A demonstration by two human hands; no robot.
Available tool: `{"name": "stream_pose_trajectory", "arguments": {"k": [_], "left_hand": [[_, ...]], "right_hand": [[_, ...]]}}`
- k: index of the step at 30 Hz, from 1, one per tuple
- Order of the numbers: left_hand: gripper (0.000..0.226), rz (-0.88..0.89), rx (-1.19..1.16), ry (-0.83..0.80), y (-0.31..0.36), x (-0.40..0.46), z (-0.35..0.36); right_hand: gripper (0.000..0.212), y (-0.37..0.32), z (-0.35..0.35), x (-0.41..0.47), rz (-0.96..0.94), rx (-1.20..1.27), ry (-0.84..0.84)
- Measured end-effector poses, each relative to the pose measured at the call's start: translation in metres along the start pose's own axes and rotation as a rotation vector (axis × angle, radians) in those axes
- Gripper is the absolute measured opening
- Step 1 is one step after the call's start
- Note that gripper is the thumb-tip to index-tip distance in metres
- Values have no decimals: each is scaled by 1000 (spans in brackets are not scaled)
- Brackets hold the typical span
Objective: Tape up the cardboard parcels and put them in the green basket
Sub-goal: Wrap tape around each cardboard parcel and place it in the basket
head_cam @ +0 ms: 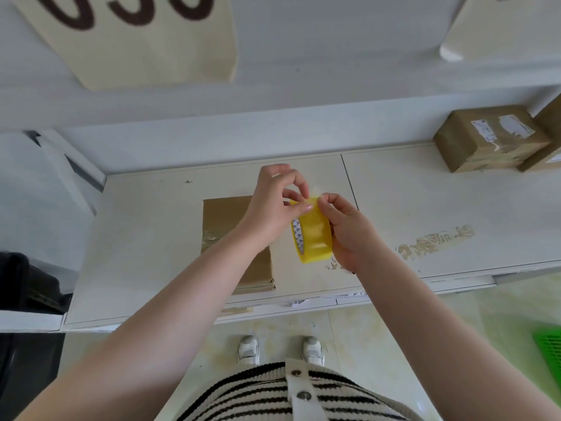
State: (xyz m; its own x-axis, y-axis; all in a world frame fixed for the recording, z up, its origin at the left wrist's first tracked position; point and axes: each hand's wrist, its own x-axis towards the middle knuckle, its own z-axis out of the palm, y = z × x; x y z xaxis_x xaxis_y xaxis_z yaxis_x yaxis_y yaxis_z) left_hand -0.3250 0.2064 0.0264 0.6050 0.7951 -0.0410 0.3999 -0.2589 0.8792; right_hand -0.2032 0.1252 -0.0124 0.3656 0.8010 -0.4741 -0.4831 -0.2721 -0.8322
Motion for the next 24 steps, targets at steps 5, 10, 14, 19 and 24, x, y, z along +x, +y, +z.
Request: {"name": "stream_pose_trajectory", "arguments": {"k": [5,10,14,19,24], "left_hand": [[20,-34,85,80,-3,-1,4],[10,-56,85,187,-6,3,6],[10,-63,132,198,-8,4,2],[11,-186,-38,173,-11,7,0],[10,-468,-569,188,-15,5,3]], "right_hand": [[15,-3,3,1,-16,-24,-29],[18,-3,8,-2,-95,-165,37],[15,-2,12,-2,-218,-296,95],[16,-3,10,2,-400,-618,117],[29,-6,6,9,-329,-514,112]]}}
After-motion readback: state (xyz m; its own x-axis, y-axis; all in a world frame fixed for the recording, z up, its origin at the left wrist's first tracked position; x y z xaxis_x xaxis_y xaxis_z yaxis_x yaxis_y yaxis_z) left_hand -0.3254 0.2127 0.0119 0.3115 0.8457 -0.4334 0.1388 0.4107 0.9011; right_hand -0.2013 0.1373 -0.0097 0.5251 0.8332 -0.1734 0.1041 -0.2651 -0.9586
